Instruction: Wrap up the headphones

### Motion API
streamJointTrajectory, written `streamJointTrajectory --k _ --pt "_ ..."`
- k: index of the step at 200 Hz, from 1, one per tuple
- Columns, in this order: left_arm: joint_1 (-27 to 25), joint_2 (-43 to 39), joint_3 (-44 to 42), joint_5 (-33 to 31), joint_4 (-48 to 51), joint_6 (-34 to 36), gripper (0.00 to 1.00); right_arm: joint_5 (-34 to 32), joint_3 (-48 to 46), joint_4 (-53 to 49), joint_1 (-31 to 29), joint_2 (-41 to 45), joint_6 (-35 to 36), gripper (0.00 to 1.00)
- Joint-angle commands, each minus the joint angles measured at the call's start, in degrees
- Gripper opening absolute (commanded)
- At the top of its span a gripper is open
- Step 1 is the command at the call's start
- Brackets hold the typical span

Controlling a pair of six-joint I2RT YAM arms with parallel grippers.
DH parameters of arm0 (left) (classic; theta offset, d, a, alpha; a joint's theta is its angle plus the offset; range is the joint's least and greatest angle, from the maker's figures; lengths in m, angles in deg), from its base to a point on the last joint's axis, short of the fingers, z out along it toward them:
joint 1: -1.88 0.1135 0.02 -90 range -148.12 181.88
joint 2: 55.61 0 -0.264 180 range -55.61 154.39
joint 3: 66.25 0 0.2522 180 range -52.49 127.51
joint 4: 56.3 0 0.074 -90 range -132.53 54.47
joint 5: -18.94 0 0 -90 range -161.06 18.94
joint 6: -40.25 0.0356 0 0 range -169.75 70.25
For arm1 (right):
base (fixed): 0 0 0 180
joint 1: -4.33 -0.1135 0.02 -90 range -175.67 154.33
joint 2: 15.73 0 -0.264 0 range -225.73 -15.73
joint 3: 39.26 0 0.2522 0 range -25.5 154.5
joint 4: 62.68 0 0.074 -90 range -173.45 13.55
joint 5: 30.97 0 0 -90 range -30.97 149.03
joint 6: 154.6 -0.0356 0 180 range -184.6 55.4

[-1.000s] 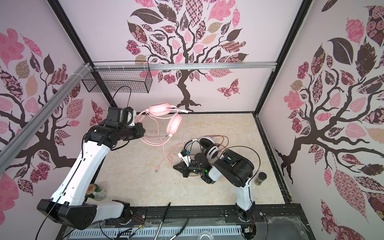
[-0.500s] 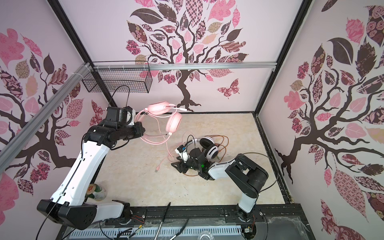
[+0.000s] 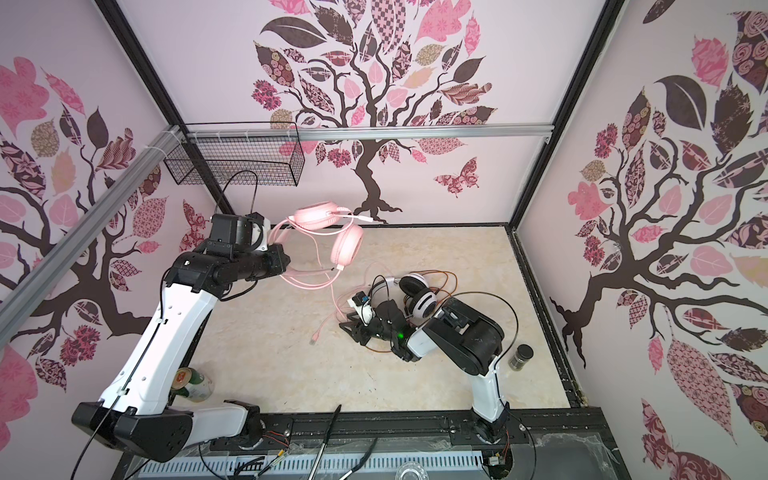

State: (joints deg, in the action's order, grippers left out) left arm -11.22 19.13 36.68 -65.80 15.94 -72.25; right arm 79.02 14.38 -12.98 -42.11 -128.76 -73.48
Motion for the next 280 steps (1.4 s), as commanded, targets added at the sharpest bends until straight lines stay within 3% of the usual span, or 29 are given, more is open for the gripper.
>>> streamJointTrajectory --k 1,32,47,63,78,115,142,210,248,280 --pt "0.3 -1.1 2.1 2.0 -3.2 -1.2 0.0 0.2 -1.0 12.5 -0.1 -3.7 -1.6 0.37" --pt "0.2 -0.9 2.4 1.4 -2.8 -0.8 0.0 0.0 -3.0 14.0 -0.1 -2.9 -2.1 0.07" --pt "0.3 -0.6 2.4 1.0 -2.9 -0.8 0.0 -0.5 -5.0 12.3 -0.2 -0.5 -1.7 0.0" --pt "0.2 0.1 2.6 0.1 -3.1 -1.3 0.0 -1.2 -7.1 5.8 -0.4 4.2 -1.1 0.0" --pt "0.2 1.5 3.5 -2.3 -2.6 -1.4 0.0 -2.7 -7.0 -7.7 -1.7 10.3 1.1 0.0" --pt "0.3 5.2 5.6 -18.1 0.0 -2.5 0.0 -18.8 -3.7 -44.0 -11.4 25.6 9.2 0.0" --pt "0.3 6.0 6.1 -23.5 0.0 -1.7 0.0 -22.9 -1.5 -60.6 -13.4 33.2 7.6 0.0" --pt "0.3 5.9 5.6 -32.2 1.5 0.9 0.0 -34.1 4.6 -81.8 -16.9 49.8 10.6 0.0" --pt "-1.3 7.9 5.3 -33.1 1.6 0.1 0.0 -37.5 14.5 -93.8 -19.9 47.4 14.9 0.0" --pt "-8.7 10.1 5.5 -42.7 2.9 1.9 0.0 -46.9 22.4 -100.7 -21.0 45.0 18.0 0.0"
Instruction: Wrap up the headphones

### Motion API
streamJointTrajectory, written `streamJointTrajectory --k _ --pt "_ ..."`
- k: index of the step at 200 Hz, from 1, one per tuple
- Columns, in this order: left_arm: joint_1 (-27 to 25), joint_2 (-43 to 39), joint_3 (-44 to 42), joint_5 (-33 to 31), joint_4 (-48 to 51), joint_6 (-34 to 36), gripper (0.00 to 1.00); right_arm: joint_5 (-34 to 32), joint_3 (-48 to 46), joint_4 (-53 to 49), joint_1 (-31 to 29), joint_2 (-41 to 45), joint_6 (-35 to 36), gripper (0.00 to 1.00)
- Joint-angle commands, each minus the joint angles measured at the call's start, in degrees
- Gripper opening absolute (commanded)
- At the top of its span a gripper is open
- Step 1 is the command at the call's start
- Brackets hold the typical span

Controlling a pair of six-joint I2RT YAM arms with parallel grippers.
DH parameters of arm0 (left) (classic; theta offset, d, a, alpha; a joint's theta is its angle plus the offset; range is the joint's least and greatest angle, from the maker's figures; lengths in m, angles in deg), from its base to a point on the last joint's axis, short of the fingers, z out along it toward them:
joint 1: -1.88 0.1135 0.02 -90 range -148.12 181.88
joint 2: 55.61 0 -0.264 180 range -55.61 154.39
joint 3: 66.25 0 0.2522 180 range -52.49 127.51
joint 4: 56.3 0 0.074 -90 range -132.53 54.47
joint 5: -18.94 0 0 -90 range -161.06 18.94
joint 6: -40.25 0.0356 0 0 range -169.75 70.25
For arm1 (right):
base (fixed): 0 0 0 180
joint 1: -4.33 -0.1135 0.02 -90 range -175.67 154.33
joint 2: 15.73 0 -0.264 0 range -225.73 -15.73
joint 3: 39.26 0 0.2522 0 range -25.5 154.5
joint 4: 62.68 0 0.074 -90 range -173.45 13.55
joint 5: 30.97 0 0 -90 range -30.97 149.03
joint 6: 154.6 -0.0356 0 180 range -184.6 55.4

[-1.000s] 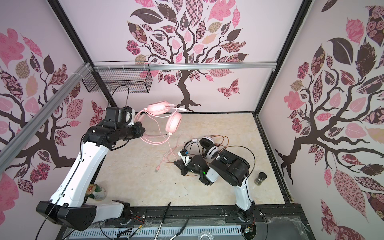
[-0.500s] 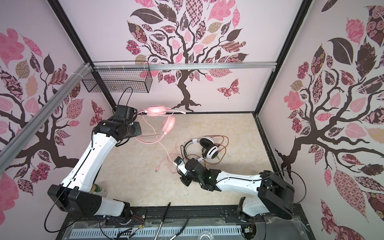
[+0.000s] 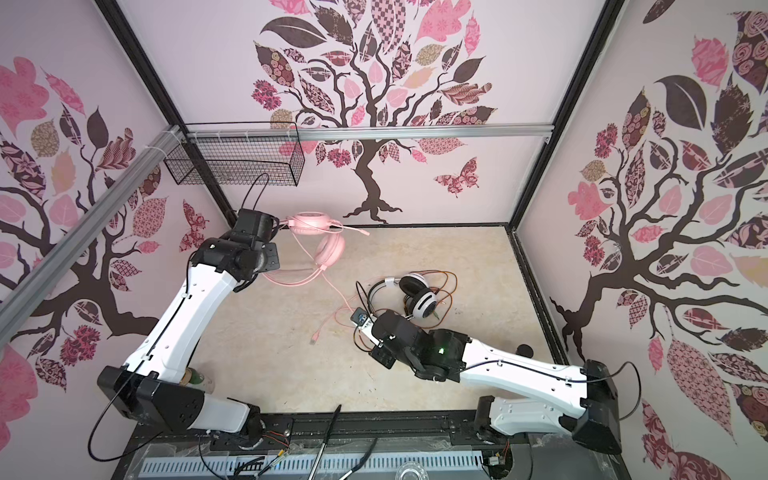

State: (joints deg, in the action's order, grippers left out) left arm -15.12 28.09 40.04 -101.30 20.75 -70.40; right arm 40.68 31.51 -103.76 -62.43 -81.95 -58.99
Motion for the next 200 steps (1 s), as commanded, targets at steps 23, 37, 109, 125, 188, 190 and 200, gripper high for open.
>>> streamJointTrajectory --k 23,37,109,125,188,190,200 --pt "-8.1 2.1 1.5 -14.7 -0.7 1.7 0.0 -16.9 10.1 -12.6 -0.6 -2.3 7.2 0.0" --pt "-10.5 2.4 0.6 -19.5 -0.4 3.2 0.0 -21.0 12.4 -12.9 -0.6 -2.6 9.7 0.0" --pt "-21.8 4.5 0.2 -36.0 5.7 7.5 0.0 -33.9 14.2 -6.5 -0.6 -5.0 24.5 0.0" --pt "-23.0 4.8 0.8 -38.5 7.4 6.3 0.0 -33.9 14.3 -6.2 -0.3 -5.1 24.9 0.0" --pt "-24.6 6.2 4.7 -46.7 14.9 -2.6 0.0 -25.8 16.2 -8.8 0.3 -6.0 19.0 0.0" --pt "-24.6 6.3 4.8 -46.7 15.0 -2.9 0.0 -25.5 16.2 -8.8 0.3 -6.0 18.7 0.0" --pt "-24.7 6.2 5.4 -46.9 15.5 -4.0 0.0 -24.4 16.2 -8.8 0.3 -5.9 18.0 0.0"
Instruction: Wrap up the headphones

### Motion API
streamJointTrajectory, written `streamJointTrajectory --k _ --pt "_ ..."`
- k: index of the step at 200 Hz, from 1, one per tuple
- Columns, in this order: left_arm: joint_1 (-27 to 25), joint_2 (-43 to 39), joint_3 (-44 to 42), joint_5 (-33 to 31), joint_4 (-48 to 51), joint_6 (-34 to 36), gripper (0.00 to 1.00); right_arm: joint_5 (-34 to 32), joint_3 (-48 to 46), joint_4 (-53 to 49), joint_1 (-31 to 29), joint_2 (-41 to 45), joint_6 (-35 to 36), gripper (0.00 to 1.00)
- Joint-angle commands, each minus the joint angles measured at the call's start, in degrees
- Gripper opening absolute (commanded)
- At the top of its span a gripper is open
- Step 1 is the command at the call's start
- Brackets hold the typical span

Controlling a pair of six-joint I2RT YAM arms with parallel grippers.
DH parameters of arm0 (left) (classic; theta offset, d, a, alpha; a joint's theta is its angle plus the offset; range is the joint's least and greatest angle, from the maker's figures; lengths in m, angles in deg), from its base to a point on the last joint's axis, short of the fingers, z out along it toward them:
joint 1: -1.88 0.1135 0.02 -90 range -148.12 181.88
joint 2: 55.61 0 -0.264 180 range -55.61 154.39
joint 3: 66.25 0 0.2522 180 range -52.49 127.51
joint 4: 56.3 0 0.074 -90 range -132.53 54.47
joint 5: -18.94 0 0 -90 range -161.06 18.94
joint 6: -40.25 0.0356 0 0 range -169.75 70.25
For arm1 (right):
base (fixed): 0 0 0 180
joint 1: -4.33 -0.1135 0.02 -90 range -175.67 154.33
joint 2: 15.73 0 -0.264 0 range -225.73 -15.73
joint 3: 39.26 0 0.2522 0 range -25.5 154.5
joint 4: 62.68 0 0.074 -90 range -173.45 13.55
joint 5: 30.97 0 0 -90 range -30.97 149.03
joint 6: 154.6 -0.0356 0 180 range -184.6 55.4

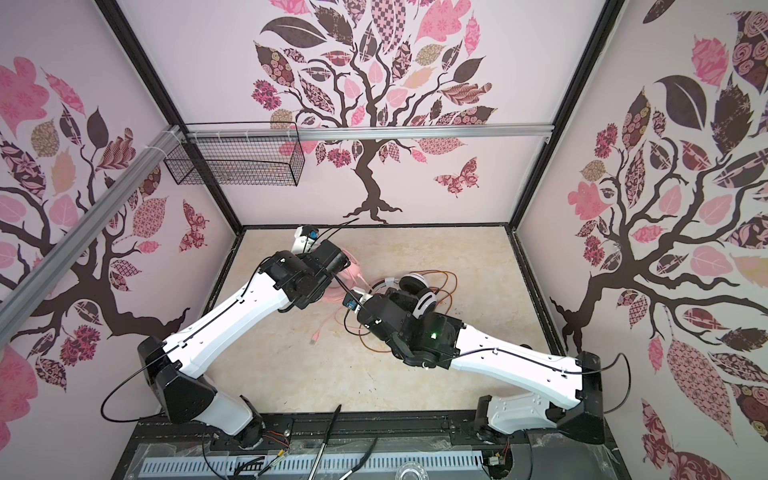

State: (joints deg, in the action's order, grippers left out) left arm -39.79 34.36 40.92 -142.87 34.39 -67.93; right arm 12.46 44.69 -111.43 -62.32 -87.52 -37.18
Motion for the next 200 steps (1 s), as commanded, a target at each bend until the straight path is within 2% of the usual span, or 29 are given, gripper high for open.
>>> streamJointTrajectory --k 1,32,57,93,116,151,166,185,200 --pt "0.1 0.0 4.5 -5.4 1.9 -6.5 0.0 3.8 3.0 -1.1 0.2 -0.4 -3.9 0.0" --pt "0.1 0.1 6.5 -5.7 2.9 -9.4 0.0 7.7 3.0 -1.4 0.2 -0.8 -6.1 0.0" --pt "0.0 -0.1 7.2 -2.4 0.6 -8.2 0.0 9.6 2.7 -0.8 0.2 -1.1 -7.1 0.0" --pt "0.0 0.6 7.4 -3.8 1.6 -6.6 0.0 2.7 1.9 -1.5 0.2 -2.2 -5.1 0.0" --pt "0.1 0.6 7.1 -5.5 4.5 -8.3 0.0 -2.9 2.0 -2.1 0.2 -2.8 -3.1 0.0" --pt "-0.3 0.0 6.7 -5.3 7.8 -11.0 0.0 -5.0 0.9 2.3 0.4 -1.7 1.7 0.0" --pt "-0.6 -0.3 6.3 -2.6 7.7 -10.2 0.0 -5.4 -0.2 6.7 0.4 -1.0 4.8 0.0" --pt "-2.0 -1.2 3.6 3.6 4.5 -4.2 0.0 -3.6 -1.8 13.0 0.7 0.0 8.6 0.0" --pt "-3.8 -1.9 1.1 7.1 3.1 -2.4 0.0 -3.1 -3.4 17.9 1.0 0.6 11.9 0.0"
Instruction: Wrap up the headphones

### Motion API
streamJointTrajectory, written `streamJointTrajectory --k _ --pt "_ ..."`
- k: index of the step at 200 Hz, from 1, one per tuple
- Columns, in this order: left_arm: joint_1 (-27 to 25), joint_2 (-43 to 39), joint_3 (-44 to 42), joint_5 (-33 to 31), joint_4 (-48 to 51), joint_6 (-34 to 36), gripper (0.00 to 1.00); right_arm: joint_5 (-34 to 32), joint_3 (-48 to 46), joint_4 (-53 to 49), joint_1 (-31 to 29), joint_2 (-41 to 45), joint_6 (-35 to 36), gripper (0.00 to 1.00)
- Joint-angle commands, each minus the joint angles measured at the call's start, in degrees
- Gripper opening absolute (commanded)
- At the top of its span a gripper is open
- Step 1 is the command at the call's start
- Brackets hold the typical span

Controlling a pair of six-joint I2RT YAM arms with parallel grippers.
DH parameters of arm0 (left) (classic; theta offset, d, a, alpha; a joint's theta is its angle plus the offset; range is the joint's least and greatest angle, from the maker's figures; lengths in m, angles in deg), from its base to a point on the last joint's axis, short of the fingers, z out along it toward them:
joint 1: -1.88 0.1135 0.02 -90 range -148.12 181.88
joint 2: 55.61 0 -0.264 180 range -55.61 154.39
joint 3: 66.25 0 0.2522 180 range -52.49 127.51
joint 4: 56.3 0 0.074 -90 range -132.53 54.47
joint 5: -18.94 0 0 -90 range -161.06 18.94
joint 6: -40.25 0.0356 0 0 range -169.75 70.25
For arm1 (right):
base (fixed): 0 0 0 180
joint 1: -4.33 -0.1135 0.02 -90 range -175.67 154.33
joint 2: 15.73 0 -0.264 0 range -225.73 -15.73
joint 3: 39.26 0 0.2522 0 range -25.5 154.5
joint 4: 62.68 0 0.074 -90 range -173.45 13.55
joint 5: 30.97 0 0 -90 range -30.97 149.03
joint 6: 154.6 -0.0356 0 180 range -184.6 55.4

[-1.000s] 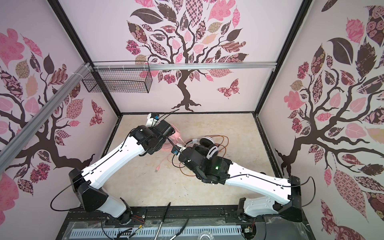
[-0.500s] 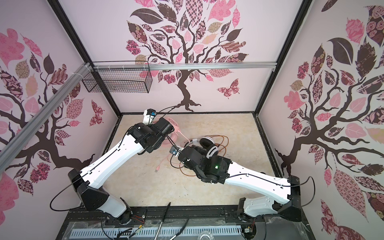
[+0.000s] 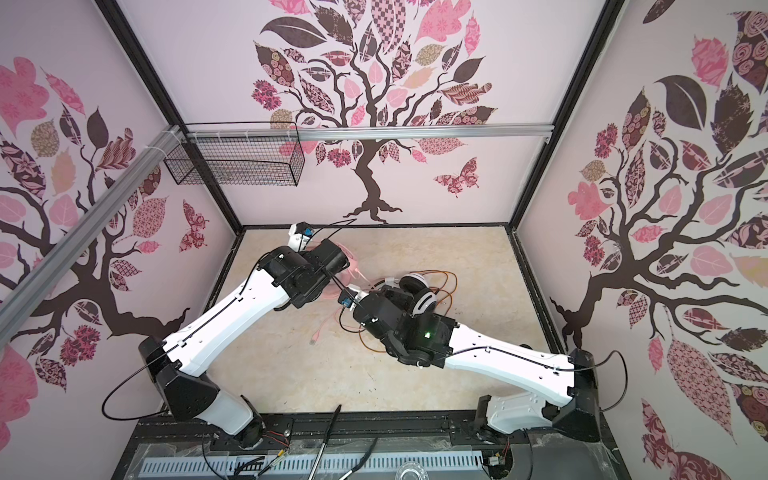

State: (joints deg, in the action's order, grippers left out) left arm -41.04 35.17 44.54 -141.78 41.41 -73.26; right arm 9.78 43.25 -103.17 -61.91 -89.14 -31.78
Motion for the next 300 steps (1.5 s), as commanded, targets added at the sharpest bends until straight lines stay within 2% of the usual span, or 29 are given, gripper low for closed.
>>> streamJointTrajectory --k 1,28,47,94,132,157,205,217,226,232,268,284,300 --pt "-2.6 -2.8 -2.7 6.2 -3.9 3.0 0.0 -0.4 -2.1 9.9 0.6 2.3 6.8 0.0" --pt "-3.1 -4.1 -5.2 15.6 -4.2 3.8 0.0 2.0 -5.3 18.7 1.2 4.0 11.8 0.0" --pt "-3.1 -6.2 -8.3 22.8 -7.9 6.5 0.0 6.4 -8.0 23.8 1.2 6.8 13.0 0.0" --pt "-3.1 -8.2 -12.5 36.0 -12.1 7.8 0.0 18.8 -11.8 26.3 1.2 14.1 12.2 0.0" --pt "-3.1 -8.2 -14.6 48.6 -16.0 9.3 0.0 27.1 -9.7 23.1 1.7 14.5 7.4 0.0" --pt "-3.2 -8.9 -14.7 50.8 -15.9 10.1 0.0 33.5 -2.9 13.6 8.5 10.7 -2.3 0.0" --pt "-3.3 -12.1 -16.0 56.7 -17.3 11.3 0.0 38.6 1.7 7.1 12.9 6.0 -7.1 0.0" --pt "-3.2 -12.4 -16.1 57.4 -17.5 11.4 0.0 39.8 2.1 6.8 14.0 5.5 -8.3 0.13" --pt "-3.2 -12.6 -16.2 57.7 -17.5 11.5 0.0 40.4 2.4 6.8 14.9 5.4 -9.3 0.33" --pt "-3.2 -12.7 -16.1 57.9 -17.2 11.5 0.0 41.0 2.5 6.8 15.5 5.3 -9.8 0.39" --pt "-3.2 -13.9 -16.2 60.8 -17.2 11.0 0.0 48.3 4.1 4.1 22.3 4.9 -15.2 0.56" --pt "-3.0 -14.6 -15.8 63.0 -17.5 10.4 0.0 51.2 3.1 4.8 25.6 5.4 -18.5 0.67" --pt "-1.6 -15.3 -15.0 67.3 -17.8 10.0 0.0 59.0 1.1 6.4 29.6 6.3 -22.4 0.74"
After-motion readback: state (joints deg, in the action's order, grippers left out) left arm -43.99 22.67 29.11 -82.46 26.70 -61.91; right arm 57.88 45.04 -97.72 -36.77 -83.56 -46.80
